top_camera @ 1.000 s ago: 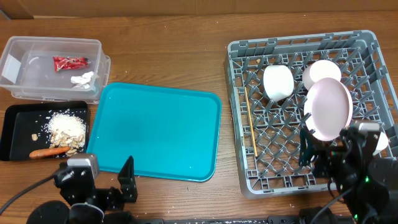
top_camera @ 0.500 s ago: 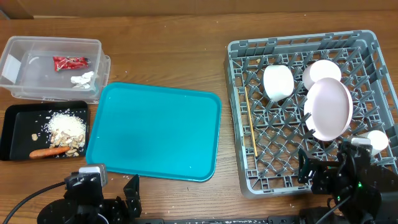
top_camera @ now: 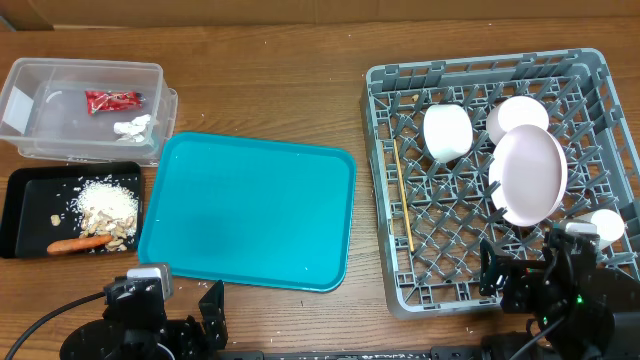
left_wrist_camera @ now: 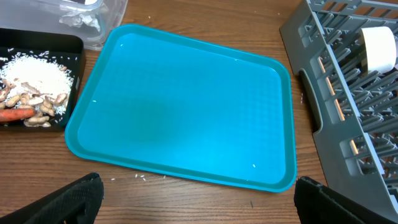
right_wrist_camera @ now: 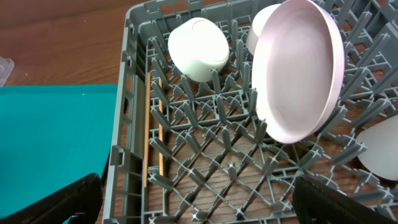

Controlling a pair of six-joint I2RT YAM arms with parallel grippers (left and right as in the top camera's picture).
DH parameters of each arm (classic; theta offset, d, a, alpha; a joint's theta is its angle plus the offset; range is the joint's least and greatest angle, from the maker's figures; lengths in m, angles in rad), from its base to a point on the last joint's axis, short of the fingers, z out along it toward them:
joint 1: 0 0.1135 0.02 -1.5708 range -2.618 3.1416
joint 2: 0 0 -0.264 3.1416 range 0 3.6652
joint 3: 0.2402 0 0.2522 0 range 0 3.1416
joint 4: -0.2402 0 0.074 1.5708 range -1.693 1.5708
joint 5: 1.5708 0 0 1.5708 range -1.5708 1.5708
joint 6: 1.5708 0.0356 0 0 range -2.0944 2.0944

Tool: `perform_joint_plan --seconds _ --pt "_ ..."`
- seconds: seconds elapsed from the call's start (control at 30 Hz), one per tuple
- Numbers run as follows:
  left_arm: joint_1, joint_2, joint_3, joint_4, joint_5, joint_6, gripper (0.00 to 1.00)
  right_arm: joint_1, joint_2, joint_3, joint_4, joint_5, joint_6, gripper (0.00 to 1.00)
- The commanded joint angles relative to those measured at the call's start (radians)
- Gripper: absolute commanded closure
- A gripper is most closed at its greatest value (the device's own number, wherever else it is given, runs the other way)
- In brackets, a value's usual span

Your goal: Sort waste into correct bins and load items into the dishwasher

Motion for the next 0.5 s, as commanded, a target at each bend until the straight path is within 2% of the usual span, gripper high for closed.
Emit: perform_joint_plan --seconds 0.0,0.2,0.47 --pt "-0.007 -0.006 -0.003 0.001 0.002 -0.004 0.0 -0.002 -0.016 -0.001 0.022 0.019 -0.004 0.0" --pt "-0.007 -0.006 -0.003 0.0 0.002 -0.004 0.0 -0.002 -0.061 -0.011 0.092 0.018 -0.008 0.0" --pt "-0.007 -0.006 -0.003 0.001 0.002 -0.004 0.0 -0.002 -0.242 -0.191 0.269 0.009 -0.007 0.0"
